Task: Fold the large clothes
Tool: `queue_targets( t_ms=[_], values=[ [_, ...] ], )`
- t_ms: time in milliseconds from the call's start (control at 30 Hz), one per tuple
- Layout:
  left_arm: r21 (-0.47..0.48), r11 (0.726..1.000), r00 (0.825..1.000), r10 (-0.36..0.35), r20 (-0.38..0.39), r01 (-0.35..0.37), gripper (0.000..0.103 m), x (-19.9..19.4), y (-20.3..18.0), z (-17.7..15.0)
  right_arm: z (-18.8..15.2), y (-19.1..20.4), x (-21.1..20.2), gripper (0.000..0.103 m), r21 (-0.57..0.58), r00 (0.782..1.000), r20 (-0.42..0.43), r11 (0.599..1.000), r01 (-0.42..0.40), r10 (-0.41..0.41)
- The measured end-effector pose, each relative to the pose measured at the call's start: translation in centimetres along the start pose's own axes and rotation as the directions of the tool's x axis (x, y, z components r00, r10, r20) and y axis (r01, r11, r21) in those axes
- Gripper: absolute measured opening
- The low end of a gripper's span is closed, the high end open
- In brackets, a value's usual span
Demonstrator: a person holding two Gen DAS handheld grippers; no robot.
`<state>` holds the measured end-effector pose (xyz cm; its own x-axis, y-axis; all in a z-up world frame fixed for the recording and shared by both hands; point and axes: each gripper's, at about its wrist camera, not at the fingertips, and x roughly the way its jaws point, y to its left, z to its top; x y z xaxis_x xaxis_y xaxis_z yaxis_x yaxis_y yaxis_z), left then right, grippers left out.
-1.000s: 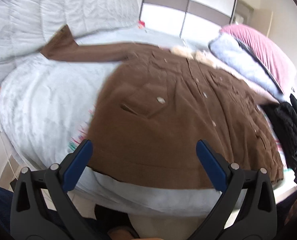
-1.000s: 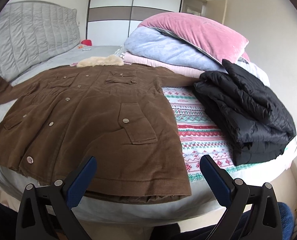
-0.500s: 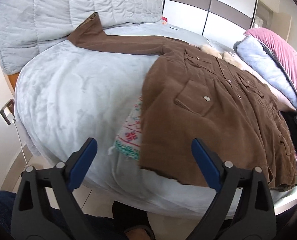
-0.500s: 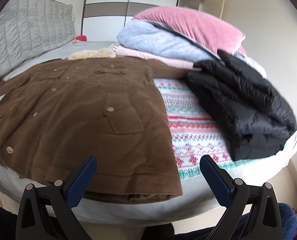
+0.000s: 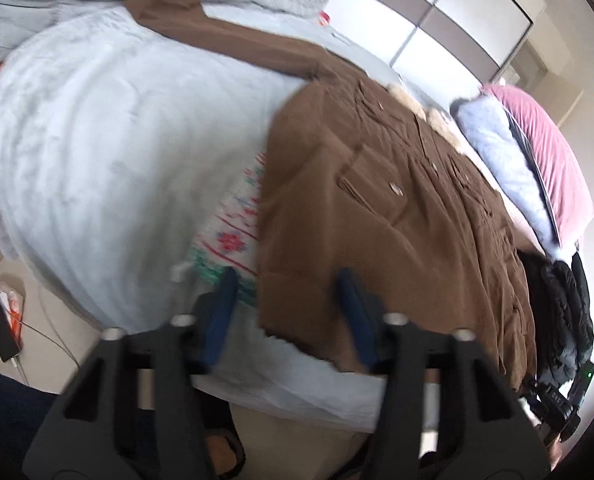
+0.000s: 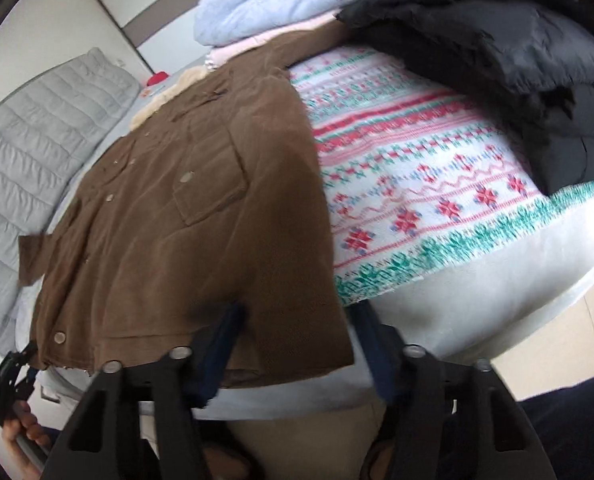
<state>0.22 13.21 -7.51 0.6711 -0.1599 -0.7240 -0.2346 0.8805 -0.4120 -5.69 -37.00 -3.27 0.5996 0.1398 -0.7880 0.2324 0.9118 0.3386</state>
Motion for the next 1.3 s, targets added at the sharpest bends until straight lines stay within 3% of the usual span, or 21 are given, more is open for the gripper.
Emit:
queue_targets(
  t_ms=[67, 167, 333, 567, 667, 700, 800, 900, 967, 1133, 1200, 1300],
  values=[
    [0.03, 0.999, 1.0, 0.018, -0.008, -0.018, 0.023, 0.6, -0.7, -0.1, 0.1, 0.3, -0.3, 0.02, -0.006, 1.0, 0.013, 1.0, -0.026, 0.026],
    [0.064, 0.998, 1.0, 0.029, 0.008, -0.029, 0.016, 0.5, -1.4, 0.1, 0.3, 0.2, -1.1, 0.012, -0.005, 0.998, 0.044, 0.999, -0.037, 0.038],
    [0.123, 0.99, 0.995, 0.054, 0.081, -0.064, 0.014, -2.9, -1.9, 0.9, 1.3, 0.4, -4.0, 0.011, -0.052, 0.991, 0.118, 0.997, -0.053, 0.059],
    [0.147, 0.982, 0.988, 0.098, 0.12, -0.116, 0.013, -5.8, -1.9, 3.2, 2.3, 0.7, -6.6, 0.011, -0.06, 0.984, 0.155, 0.995, -0.082, 0.091],
    [0.14, 0.978, 0.986, 0.145, 0.087, -0.156, 0.014, -4.2, -1.0, 3.3, 2.6, 1.3, -5.3, 0.012, -0.095, 0.994, 0.104, 0.995, -0.012, 0.021],
    [0.134, 0.976, 0.984, 0.165, 0.061, -0.172, 0.014, -3.1, -0.4, 3.1, 2.2, 1.3, -3.7, 0.012, -0.109, 0.999, 0.047, 0.994, 0.024, -0.019],
    [0.114, 0.978, 0.985, 0.174, 0.005, -0.173, 0.015, -1.4, 0.9, 2.5, 0.8, -0.1, -0.5, 0.018, -0.06, 0.997, -0.073, 0.998, 0.022, -0.026],
    [0.113, 0.978, 0.984, 0.178, 0.001, -0.176, 0.016, -1.1, 1.2, 2.4, 0.9, -0.7, -1.3, 0.02, -0.048, 0.999, -0.035, 0.999, -0.017, 0.016],
    [0.12, 0.974, 0.982, 0.189, 0.029, -0.191, 0.015, -1.6, 0.8, 2.4, 0.8, -0.1, -1.9, 0.013, -0.097, 0.999, -0.002, 0.995, -0.036, 0.036],
    [0.121, 0.974, 0.977, 0.176, 0.124, -0.191, 0.015, -4.8, -0.2, 3.5, 1.2, 0.1, -4.1, 0.011, -0.128, 0.996, 0.069, 0.991, -0.047, 0.056],
    [0.129, 0.967, 0.971, 0.205, 0.121, -0.22, 0.015, -4.2, -0.3, 3.5, 1.6, 0.2, -2.9, 0.011, -0.124, 0.999, 0.033, 0.992, -0.018, 0.022],
    [0.155, 0.951, 0.963, 0.264, 0.045, -0.268, 0.018, -1.5, 0.0, 2.9, 1.1, -0.7, 0.9, 0.016, -0.107, 0.995, -0.095, 0.994, 0.032, -0.042]
  ],
)
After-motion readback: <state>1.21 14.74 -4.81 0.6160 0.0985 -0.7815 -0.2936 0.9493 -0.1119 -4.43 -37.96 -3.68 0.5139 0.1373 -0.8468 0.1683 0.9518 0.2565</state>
